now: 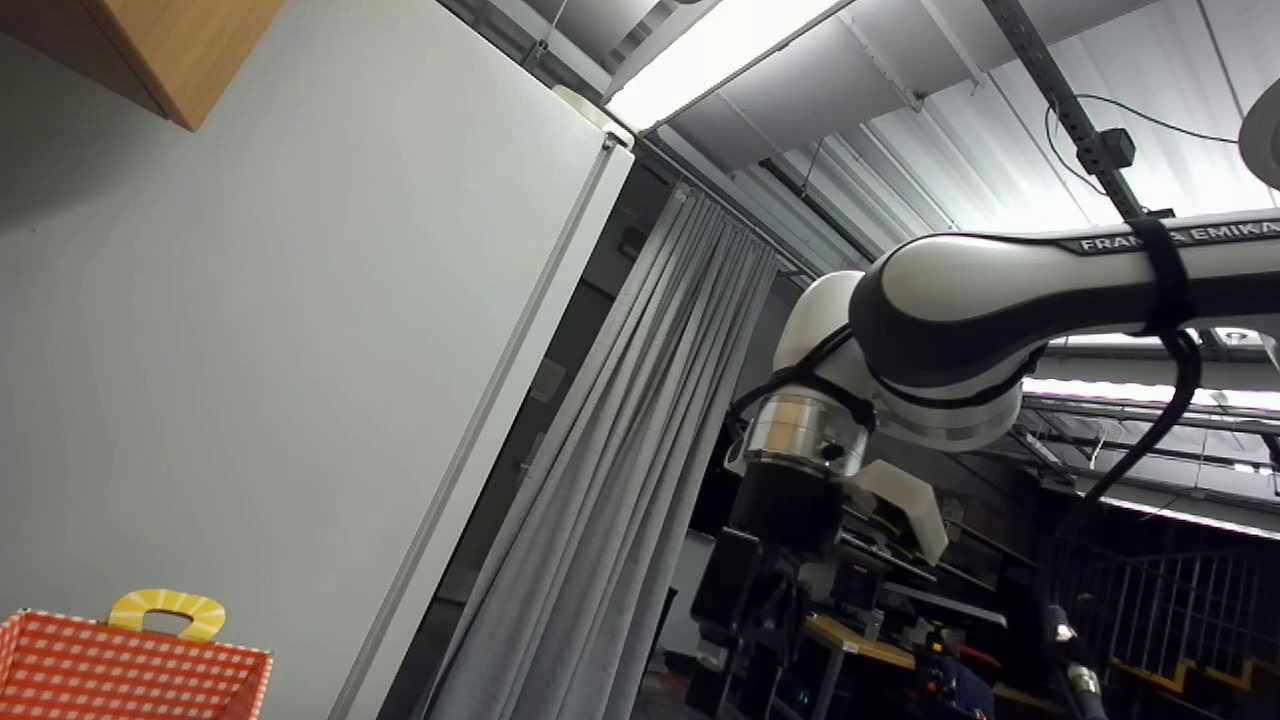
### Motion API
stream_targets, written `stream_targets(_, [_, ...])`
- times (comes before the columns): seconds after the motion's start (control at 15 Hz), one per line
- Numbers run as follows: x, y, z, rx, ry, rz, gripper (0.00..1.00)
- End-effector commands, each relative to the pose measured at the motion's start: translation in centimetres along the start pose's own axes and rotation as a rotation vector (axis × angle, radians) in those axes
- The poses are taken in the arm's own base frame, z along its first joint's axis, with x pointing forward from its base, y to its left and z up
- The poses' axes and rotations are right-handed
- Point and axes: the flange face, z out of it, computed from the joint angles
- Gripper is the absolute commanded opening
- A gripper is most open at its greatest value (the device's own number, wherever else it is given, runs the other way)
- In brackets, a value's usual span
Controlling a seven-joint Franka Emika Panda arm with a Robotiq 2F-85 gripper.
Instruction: Close the bottom drawer on the right
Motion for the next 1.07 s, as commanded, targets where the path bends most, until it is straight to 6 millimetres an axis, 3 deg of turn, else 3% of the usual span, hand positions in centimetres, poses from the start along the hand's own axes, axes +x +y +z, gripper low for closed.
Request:
stream_targets(0.0, [0.2, -0.1, 0.4, -0.005, 0.001, -0.003, 1.00])
stream_targets(0.27, [1.3, 0.9, 1.0, -0.005, 0.004, 0.021, 1.00])
stream_targets(0.47, [2.7, 2.8, 1.3, -0.012, 0.017, 0.058, 1.00])
stream_targets(0.73, [4.9, 6.9, 1.8, -0.032, 0.053, 0.131, 1.00])
stream_targets(1.0, [7.4, 12.6, 2.2, -0.046, 0.088, 0.235, 1.00])
